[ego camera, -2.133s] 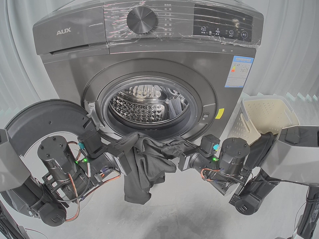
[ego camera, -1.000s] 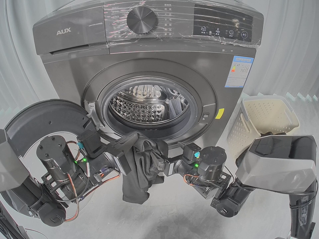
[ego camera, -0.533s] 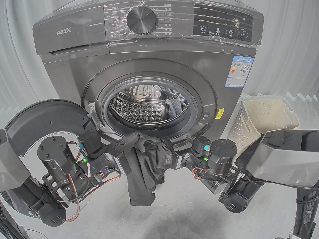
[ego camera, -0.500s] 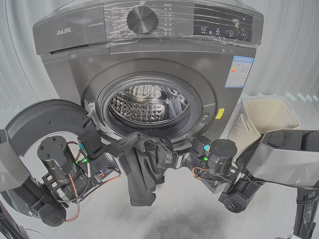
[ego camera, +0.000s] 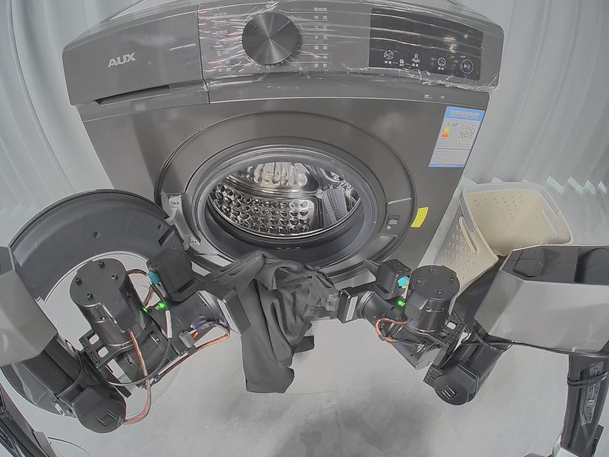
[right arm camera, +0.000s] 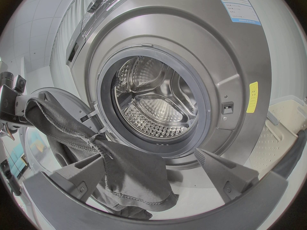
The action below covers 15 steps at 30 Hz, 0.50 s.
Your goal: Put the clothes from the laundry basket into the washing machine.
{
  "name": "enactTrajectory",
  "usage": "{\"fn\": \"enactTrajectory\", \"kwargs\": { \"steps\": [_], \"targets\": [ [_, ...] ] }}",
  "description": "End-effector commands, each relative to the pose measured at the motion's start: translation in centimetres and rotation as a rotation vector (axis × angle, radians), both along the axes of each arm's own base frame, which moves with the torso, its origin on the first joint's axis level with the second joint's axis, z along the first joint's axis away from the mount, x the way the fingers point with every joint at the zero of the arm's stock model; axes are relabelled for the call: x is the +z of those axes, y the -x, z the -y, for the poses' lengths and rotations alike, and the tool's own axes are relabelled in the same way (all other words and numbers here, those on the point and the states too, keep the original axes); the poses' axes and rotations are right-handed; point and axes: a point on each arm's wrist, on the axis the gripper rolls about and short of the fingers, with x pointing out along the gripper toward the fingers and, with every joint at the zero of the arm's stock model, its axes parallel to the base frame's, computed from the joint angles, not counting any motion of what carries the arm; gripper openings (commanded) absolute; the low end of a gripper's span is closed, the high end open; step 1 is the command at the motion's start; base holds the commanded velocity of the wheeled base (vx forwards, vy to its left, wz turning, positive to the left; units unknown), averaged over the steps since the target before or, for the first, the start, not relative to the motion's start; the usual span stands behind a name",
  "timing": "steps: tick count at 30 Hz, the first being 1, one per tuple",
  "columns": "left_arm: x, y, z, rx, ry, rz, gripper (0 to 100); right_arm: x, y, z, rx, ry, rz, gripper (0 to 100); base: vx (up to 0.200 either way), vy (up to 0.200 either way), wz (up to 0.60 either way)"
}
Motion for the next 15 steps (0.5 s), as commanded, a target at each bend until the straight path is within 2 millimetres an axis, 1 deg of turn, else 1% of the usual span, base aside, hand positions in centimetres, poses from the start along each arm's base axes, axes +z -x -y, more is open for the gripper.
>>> {"fn": "enactTrajectory", "kwargs": {
  "steps": [1,9,15],
  "targets": [
    [0.0,0.0,0.0,0.000,0.001,0.001,0,0.0,0.0,-0.3,0.006,-0.002,0.005,100,0.000,0.000,0.00],
    [-0.1,0.0,0.1,-0.001,-0.003,-0.004,0,-0.1,0.0,-1.9,0.040,-0.005,0.022,100,0.000,0.000,0.00],
    [-0.1,0.0,0.1,-0.001,-0.002,-0.003,0,-1.0,-0.2,-2.5,0.051,0.004,0.015,100,0.000,0.000,0.00]
  ]
}}
